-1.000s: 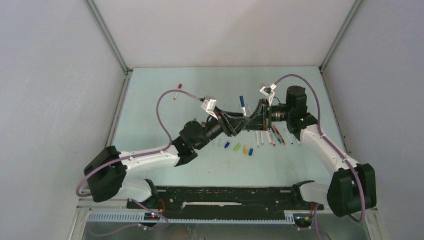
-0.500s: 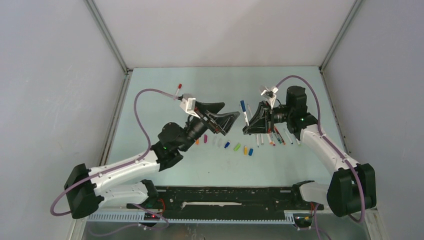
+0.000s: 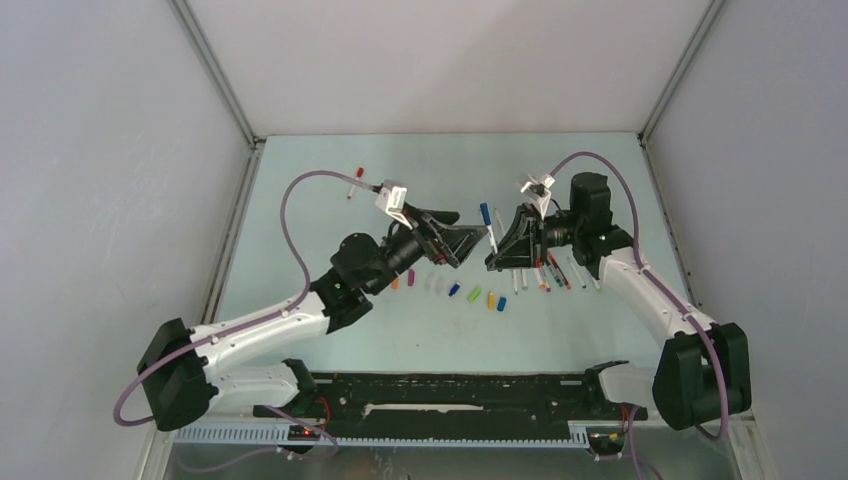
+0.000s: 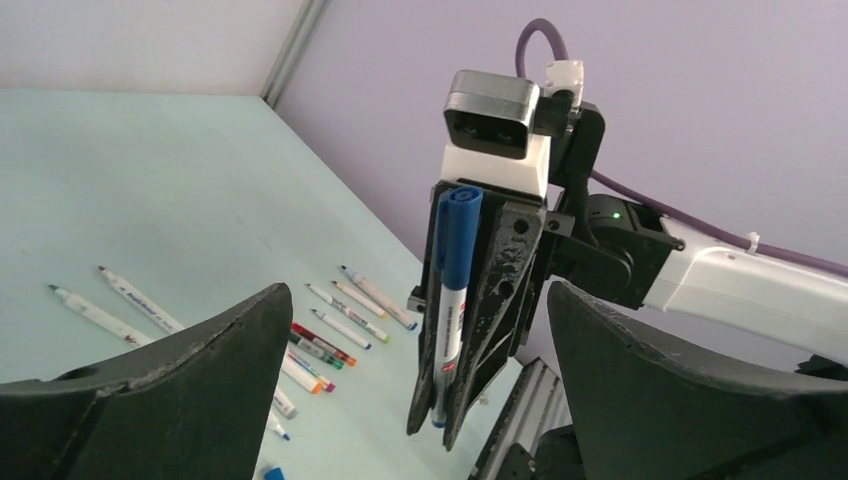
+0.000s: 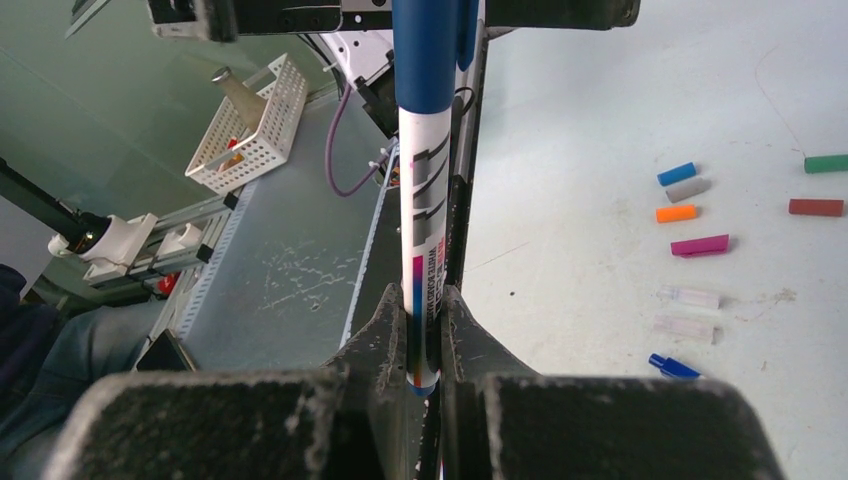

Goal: Open the pen caps
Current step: Open the pen cap from the pen.

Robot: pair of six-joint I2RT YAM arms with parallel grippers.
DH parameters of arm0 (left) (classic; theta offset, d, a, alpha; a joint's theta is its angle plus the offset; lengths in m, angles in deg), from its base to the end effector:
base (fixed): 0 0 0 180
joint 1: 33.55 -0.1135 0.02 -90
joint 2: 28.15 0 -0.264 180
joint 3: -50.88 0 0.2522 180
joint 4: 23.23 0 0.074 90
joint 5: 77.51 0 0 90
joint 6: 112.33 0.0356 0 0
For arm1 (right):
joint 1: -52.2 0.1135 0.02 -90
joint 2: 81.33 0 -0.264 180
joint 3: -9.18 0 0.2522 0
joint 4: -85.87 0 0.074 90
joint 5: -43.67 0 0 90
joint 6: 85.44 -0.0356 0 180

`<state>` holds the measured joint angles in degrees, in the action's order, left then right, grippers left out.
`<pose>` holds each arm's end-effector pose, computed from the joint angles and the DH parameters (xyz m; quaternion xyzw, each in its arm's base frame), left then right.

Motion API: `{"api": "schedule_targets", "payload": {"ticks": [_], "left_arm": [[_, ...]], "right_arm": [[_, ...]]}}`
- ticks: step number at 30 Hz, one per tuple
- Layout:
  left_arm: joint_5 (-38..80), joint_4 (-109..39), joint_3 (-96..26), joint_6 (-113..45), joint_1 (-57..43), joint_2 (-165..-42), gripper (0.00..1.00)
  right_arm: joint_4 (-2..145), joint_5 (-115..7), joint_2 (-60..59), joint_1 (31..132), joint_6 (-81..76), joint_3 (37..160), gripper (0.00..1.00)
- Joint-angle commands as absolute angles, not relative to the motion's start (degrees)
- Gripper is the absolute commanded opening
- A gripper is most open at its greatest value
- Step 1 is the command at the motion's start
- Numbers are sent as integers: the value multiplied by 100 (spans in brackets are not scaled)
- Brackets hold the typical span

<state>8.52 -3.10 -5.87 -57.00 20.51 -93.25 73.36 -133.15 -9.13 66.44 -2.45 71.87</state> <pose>0.1579 -0.2136 0.3387 0.0797 0.6260 -0.5266 0.5697 0.2418 0.0980 0.2947 -0.4214 0.5769 0.6349 0.2941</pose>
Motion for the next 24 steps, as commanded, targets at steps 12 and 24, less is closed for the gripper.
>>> {"api": "schedule_targets", "payload": {"ticks": [12,24], "left_arm": [[1374,242,-1437,-6334,1832,-9964,73],[1906,434,-1626,-6553,1701,-10335,34]], "right_arm": [[7342,-13378,-862,6703,-133,7223,0],[7333,-13336,-849,6705,-133,7225,0]]}}
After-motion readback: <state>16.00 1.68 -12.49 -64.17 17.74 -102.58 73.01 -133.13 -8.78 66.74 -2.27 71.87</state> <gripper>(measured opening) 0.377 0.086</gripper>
